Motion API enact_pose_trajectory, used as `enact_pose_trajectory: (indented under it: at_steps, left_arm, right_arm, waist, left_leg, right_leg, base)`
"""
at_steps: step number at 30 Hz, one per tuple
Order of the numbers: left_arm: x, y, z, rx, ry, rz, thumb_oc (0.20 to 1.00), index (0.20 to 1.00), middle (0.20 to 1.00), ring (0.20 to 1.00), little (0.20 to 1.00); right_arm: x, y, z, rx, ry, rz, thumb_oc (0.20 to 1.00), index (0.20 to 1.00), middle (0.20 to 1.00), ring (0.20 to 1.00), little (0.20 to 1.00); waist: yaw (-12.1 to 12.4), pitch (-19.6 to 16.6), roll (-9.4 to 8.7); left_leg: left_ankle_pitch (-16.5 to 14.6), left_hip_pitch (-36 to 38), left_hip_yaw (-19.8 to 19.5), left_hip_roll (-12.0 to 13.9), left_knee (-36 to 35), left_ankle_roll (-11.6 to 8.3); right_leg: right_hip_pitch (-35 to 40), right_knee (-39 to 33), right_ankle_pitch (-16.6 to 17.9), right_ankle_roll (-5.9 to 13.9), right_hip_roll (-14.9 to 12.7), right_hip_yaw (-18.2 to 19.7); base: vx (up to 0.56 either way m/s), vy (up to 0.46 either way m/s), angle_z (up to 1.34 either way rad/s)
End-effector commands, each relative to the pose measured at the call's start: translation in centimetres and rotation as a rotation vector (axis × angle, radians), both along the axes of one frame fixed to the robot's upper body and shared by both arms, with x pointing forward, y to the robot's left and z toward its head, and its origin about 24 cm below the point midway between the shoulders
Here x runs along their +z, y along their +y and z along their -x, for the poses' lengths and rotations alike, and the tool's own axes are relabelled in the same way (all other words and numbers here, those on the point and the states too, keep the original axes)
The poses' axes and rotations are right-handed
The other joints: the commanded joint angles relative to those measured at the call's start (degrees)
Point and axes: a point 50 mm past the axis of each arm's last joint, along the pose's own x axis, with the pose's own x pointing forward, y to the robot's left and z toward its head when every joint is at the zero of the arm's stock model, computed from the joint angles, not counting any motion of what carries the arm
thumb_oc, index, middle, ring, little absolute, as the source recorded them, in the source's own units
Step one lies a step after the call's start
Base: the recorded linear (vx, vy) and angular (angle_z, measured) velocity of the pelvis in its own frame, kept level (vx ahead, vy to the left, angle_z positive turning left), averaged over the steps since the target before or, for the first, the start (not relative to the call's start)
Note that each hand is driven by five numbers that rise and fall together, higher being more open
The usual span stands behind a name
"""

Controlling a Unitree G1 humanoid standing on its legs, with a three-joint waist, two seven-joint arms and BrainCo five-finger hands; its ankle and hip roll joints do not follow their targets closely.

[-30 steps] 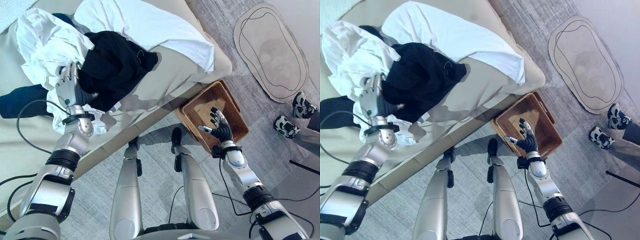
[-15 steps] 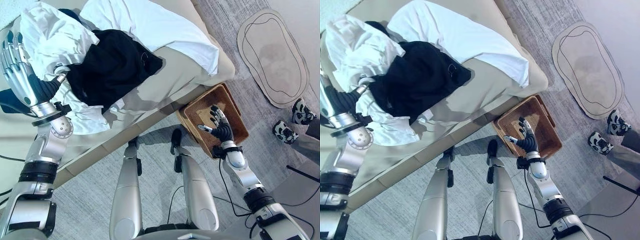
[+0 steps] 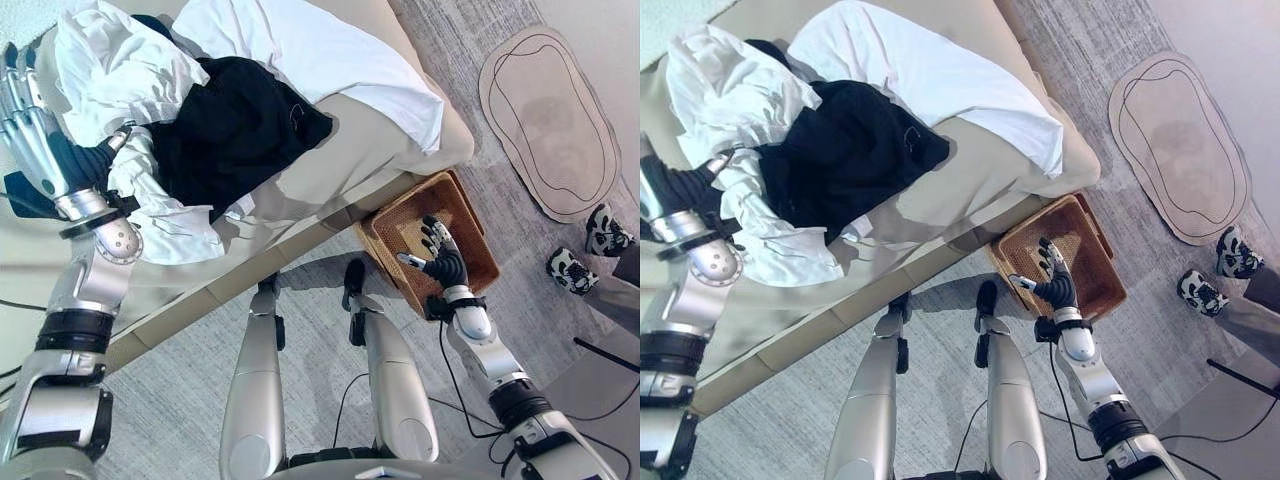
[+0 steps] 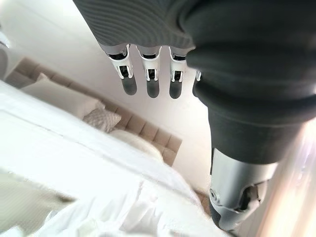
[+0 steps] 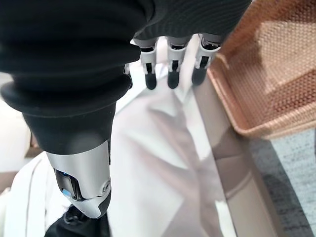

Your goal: Pick up clothes into the bucket

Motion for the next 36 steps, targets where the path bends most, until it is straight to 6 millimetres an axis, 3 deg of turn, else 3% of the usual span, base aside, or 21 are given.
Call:
enact_pose_trajectory:
  at_steps: [1,13,16,21,22,23,36]
  left_arm:
    - [0.4,1.6,-0.6,0.009,0.070,0.050,1.000,1.000,1.000,1.000,1.000]
    - [2.3,3.7,-3.1,0.204,0.379,-0.139,1.000,1.000,1.000,1.000,1.000]
    - [1.7,4.5,-3.1,0.273,0.480,-0.196,1.000,1.000,1.000,1.000,1.000]
    - [1.6,4.0,-3.4,0.247,0.521,-0.210,1.000,1.000,1.000,1.000,1.000]
    - [1.5,3.9,-3.4,0.242,0.528,-0.213,0.460,0.460,0.460,0.460,0.460]
    - [1.4,4.0,-3.4,0.240,0.529,-0.209,0.200,0.200,0.200,0.200,0.200]
    - [-1.2,4.4,-2.4,0.209,0.552,-0.148,0.200,0.200,0.200,0.200,0.200]
  right_arm:
    - [-0.5,-1.3,1.5,-0.015,-0.012,0.011,1.000,1.000,1.000,1.000,1.000]
    - [0.3,-1.8,1.1,0.004,-0.037,0.023,1.000,1.000,1.000,1.000,1.000]
    - [0.6,-2.0,1.0,0.004,-0.047,0.021,1.000,1.000,1.000,1.000,1.000]
    - [0.5,-2.2,1.1,-0.003,-0.037,0.010,1.000,1.000,1.000,1.000,1.000]
    - [0.4,-2.3,1.1,-0.005,-0.031,0.012,1.000,1.000,1.000,1.000,1.000]
    - [0.4,-2.3,1.1,-0.006,-0.031,0.013,1.000,1.000,1.000,1.000,1.000]
    - [-0.2,-2.5,1.6,-0.010,-0.006,0.026,1.000,1.000,1.000,1.000,1.000]
  waist:
    - [-1.62,-6.02,-0.20]
    - [-4.00,-6.62,-0.34]
    - [-4.25,-6.59,-0.48]
    - [-4.08,-6.23,-0.28]
    - [-4.05,-6.24,-0.30]
    - [-3.95,-6.28,-0.26]
    - [-3.04,-7.80,0.44]
  left_leg:
    - [-7.70,-1.80,2.10,0.16,7.68,2.08]
    - [-6.67,-4.49,2.50,0.62,7.81,2.16]
    - [-6.57,-4.75,2.76,0.81,7.79,2.15]
    - [-6.59,-4.94,3.00,0.83,8.00,2.31]
    - [-6.60,-4.96,3.03,0.82,8.07,2.32]
    - [-6.65,-4.94,3.05,0.76,8.06,2.34]
    - [-6.96,-1.59,3.32,0.44,6.56,2.31]
  right_leg:
    - [1.59,-5.62,5.47,4.00,-4.73,-0.52]
    - [-1.07,-5.93,6.78,4.63,-4.61,-0.21]
    - [-1.32,-6.20,7.11,4.85,-4.57,0.03]
    - [-1.40,-6.18,7.19,4.99,-4.74,-0.04]
    - [-1.35,-6.23,7.20,4.97,-4.81,-0.05]
    - [-1.40,-6.22,7.19,4.94,-4.80,-0.06]
    - [1.78,-7.60,7.01,4.98,-5.01,-0.18]
  base:
    - [0.00,0.000,0.00]
    - [0.00,0.000,0.00]
    - [0.00,0.000,0.00]
    - [0.01,0.005,-0.02]
    - [0.00,0.000,0.00]
    - [0.00,0.000,0.00]
    - [0.01,0.002,0.00]
